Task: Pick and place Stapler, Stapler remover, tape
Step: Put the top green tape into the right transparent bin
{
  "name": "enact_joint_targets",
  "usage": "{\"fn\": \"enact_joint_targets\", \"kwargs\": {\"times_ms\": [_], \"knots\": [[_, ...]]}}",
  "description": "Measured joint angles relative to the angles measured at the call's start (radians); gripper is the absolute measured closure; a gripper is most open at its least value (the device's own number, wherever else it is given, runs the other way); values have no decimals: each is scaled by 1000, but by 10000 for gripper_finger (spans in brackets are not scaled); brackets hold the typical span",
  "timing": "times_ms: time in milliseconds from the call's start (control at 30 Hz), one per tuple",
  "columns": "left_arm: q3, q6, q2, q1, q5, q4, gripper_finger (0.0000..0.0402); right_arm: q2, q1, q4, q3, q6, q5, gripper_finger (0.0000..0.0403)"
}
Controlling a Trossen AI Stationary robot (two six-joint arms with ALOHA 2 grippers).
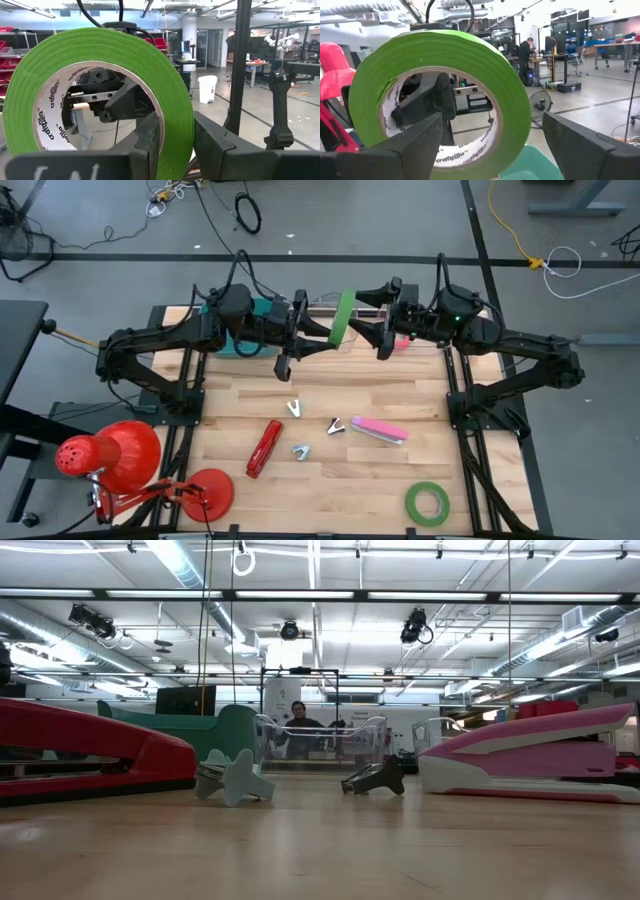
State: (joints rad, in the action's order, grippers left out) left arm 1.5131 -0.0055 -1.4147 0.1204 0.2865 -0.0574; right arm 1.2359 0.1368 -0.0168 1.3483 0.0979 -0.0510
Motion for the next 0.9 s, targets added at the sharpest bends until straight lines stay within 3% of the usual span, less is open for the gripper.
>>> {"fn": "enact_joint_targets", "kwargs": {"times_ms": [633,900], "knots": [[0,-10,0,0,93,-21,303,26,8,-51,0,25,-1,60],[0,-10,0,0,92,-21,303,26,8,-51,0,25,-20,104]]}}
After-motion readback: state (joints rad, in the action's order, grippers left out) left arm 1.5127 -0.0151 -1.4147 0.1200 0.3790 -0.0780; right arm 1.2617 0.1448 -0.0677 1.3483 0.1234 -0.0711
